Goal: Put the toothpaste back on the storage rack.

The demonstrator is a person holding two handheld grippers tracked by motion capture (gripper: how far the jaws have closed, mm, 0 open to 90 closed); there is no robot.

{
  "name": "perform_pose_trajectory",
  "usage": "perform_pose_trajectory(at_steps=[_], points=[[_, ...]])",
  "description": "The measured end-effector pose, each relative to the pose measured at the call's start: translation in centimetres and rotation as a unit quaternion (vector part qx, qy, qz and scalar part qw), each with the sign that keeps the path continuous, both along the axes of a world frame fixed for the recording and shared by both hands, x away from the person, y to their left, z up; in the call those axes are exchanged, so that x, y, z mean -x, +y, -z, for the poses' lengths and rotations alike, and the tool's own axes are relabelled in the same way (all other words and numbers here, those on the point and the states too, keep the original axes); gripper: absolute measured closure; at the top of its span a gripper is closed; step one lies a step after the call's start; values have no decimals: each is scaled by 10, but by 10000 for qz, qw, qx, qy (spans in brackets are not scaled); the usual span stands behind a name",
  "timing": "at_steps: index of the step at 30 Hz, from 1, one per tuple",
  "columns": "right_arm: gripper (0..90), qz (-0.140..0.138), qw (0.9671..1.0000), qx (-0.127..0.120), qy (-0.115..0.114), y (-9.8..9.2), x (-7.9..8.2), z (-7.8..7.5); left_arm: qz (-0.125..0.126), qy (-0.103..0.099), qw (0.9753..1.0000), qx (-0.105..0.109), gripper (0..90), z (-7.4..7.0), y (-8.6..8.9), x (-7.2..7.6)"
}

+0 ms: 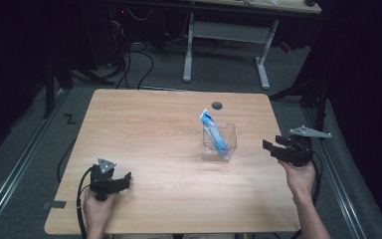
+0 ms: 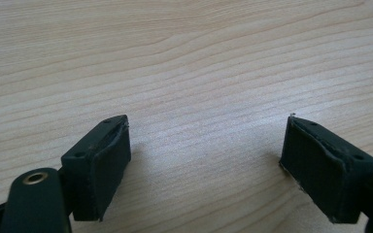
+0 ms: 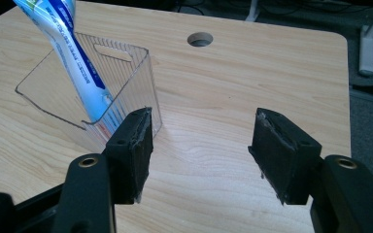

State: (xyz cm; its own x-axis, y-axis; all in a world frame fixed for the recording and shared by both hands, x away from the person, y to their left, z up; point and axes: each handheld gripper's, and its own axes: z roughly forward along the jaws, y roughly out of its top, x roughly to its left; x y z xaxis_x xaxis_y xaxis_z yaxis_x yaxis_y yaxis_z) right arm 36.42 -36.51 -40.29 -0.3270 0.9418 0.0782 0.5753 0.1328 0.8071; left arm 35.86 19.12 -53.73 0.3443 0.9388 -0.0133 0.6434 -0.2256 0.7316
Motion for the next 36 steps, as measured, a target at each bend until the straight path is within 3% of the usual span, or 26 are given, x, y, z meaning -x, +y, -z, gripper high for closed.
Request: perform_pose_trajectory(at_steps=[36], points=[[401, 25, 9994, -135, 315, 1, 4, 39, 1, 1, 10000, -3, 182, 0, 0, 0]])
